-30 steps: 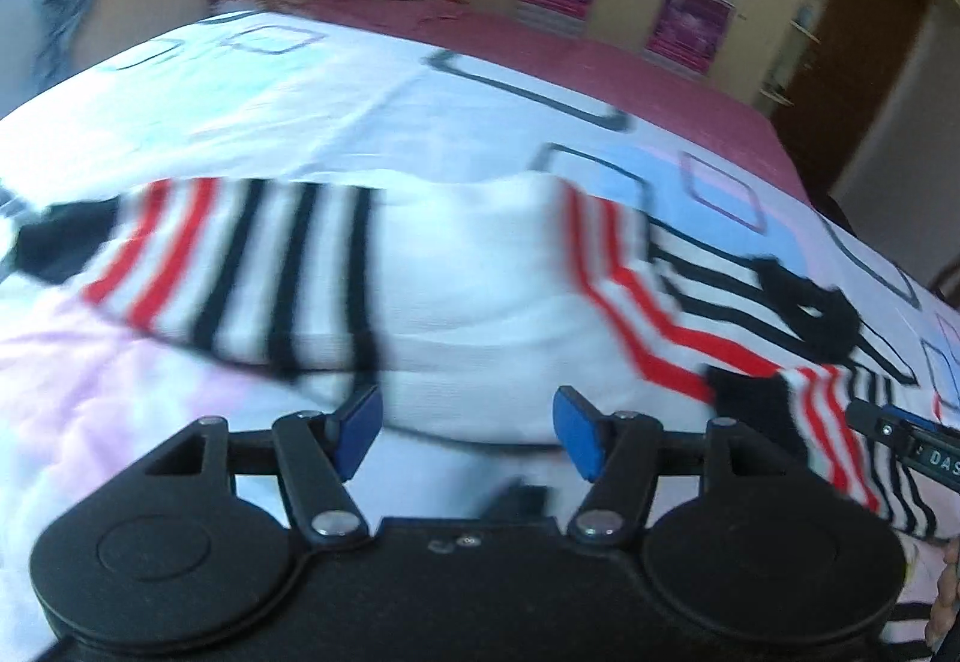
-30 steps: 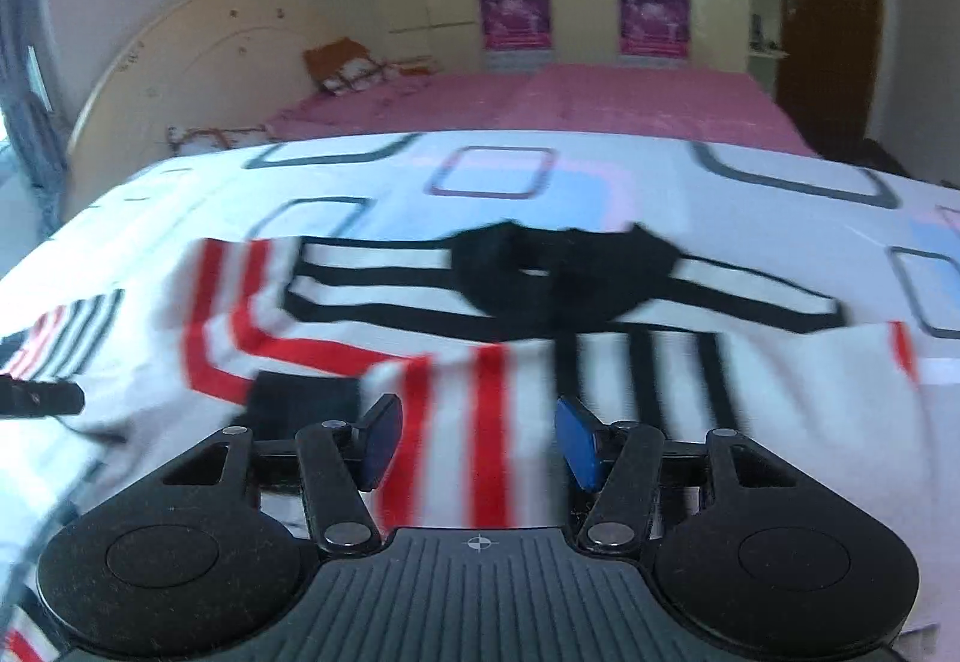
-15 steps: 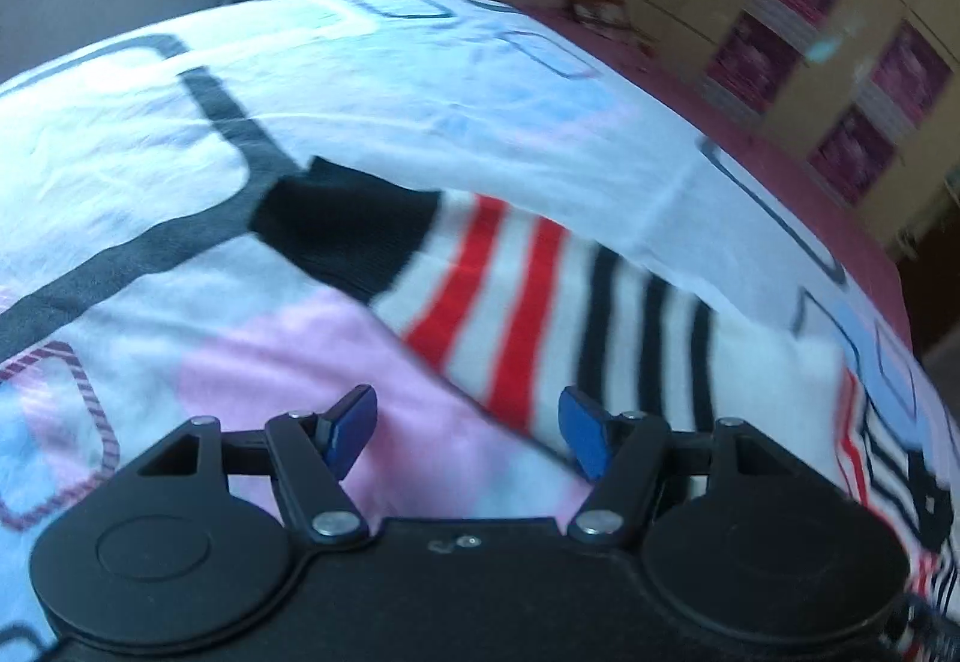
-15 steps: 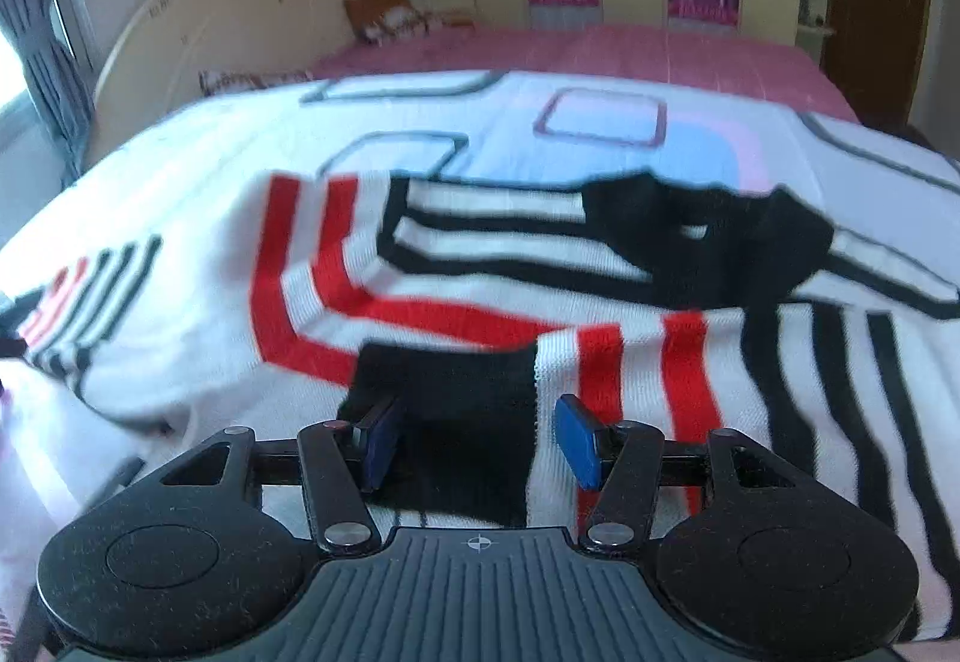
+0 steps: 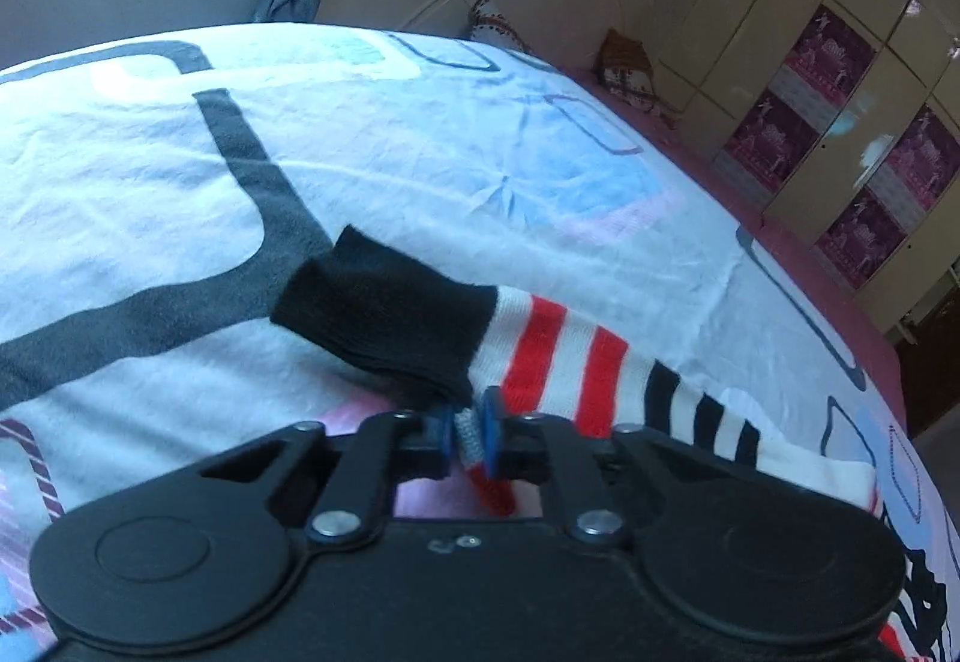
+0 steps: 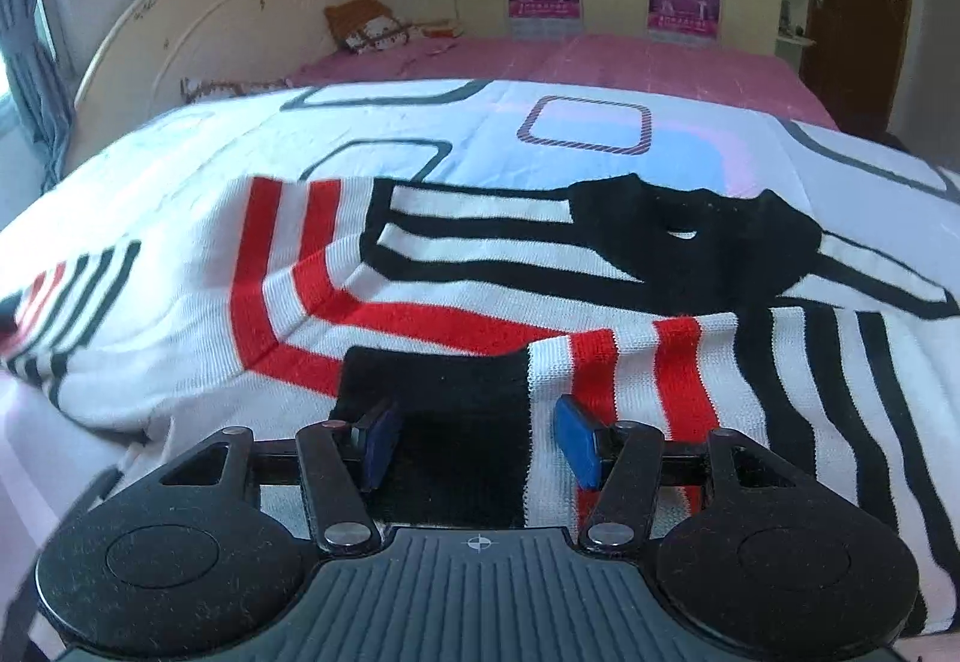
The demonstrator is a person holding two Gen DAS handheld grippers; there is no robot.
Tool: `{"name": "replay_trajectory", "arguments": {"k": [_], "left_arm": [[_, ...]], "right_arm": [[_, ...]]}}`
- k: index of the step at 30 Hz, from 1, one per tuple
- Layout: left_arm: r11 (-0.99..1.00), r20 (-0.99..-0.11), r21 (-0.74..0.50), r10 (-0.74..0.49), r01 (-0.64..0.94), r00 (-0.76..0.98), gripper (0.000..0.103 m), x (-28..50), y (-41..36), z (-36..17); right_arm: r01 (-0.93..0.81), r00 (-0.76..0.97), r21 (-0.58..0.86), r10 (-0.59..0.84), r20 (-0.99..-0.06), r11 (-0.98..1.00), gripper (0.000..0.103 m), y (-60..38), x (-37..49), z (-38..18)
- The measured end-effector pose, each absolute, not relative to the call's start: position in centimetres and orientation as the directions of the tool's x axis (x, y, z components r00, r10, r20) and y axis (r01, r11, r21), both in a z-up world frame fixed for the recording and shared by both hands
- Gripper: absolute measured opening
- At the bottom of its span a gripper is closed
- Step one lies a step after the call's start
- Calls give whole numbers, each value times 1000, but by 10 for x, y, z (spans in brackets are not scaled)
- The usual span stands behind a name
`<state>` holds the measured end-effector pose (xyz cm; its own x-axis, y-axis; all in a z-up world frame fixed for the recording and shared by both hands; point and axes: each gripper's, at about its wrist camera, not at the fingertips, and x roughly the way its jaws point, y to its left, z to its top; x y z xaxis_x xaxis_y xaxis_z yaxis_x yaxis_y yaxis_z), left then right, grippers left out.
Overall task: Fold small clothes
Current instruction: 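Carry the held sleeve across the sweater body and open the left tool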
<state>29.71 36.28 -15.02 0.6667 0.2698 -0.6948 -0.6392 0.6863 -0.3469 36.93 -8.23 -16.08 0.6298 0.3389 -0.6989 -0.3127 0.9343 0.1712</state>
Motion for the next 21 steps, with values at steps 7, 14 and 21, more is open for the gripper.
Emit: {"name": "replay_trajectory", "arguments": {"k": [7, 14, 21], "left_arm": [[786, -591, -362, 223, -502, 775, 6, 296, 331, -104], [910, -504, -343, 31, -233, 863, 6, 314, 251, -51], [938, -507, -344, -224, 42, 832, 6, 342, 136, -53]], "right_arm": [[-290, 662, 182, 334, -671, 940, 56, -88, 368, -152], [-278, 663, 215, 349, -662, 936, 56, -106, 368, -146], [-213, 691, 237, 318, -649, 948, 56, -150, 348, -134]]}}
